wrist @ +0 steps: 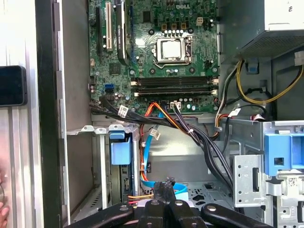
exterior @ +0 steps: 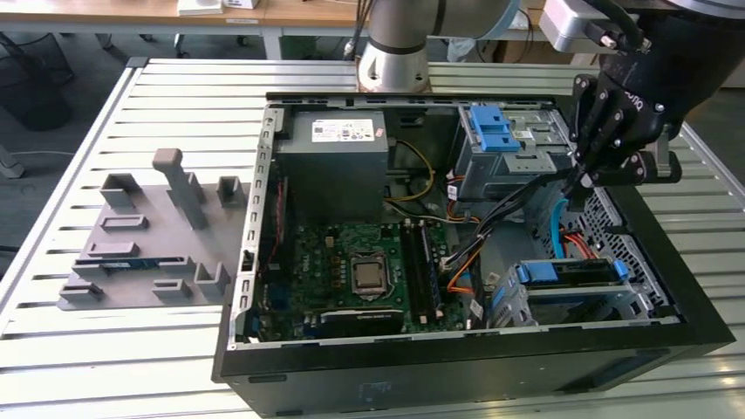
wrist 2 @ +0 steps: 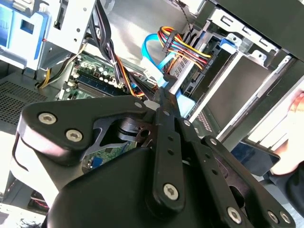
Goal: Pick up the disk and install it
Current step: 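Insert the second disk wire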
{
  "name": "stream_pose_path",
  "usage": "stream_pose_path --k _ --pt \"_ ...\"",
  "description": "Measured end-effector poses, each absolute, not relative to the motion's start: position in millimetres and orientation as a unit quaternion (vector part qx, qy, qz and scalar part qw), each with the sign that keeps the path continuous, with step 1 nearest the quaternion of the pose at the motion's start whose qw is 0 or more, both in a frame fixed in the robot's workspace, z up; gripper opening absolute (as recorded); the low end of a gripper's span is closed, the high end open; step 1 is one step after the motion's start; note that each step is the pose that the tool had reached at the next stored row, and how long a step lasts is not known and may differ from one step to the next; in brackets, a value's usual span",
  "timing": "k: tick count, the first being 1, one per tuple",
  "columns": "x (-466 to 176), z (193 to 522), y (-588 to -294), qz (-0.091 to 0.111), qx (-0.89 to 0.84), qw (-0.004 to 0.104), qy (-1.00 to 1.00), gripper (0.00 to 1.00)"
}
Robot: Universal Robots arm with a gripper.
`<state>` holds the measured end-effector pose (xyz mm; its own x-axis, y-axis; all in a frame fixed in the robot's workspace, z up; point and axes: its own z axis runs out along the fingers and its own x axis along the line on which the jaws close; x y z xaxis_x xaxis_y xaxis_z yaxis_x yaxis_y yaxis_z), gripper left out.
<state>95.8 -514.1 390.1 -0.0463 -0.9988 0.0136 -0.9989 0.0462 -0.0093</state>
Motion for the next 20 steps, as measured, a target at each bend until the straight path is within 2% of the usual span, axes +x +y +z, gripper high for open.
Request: stream_pose_path --k 7,8,14,15,20 --pt "96.9 388.3 -513.7 0.01 0.691 0.004 -0.723 0.11" --pt "97.1 387.8 -513.7 0.01 0.691 0.004 -0.723 0.17" --pt "99.0 384.4 -513.7 0.01 0.69 0.004 -0.723 0.19" --pt "99.1 383.9 -513.7 0.01 0.69 0.004 -0.723 0.25" --pt "99.6 382.1 -513.7 0.01 0.691 0.004 -0.723 0.25"
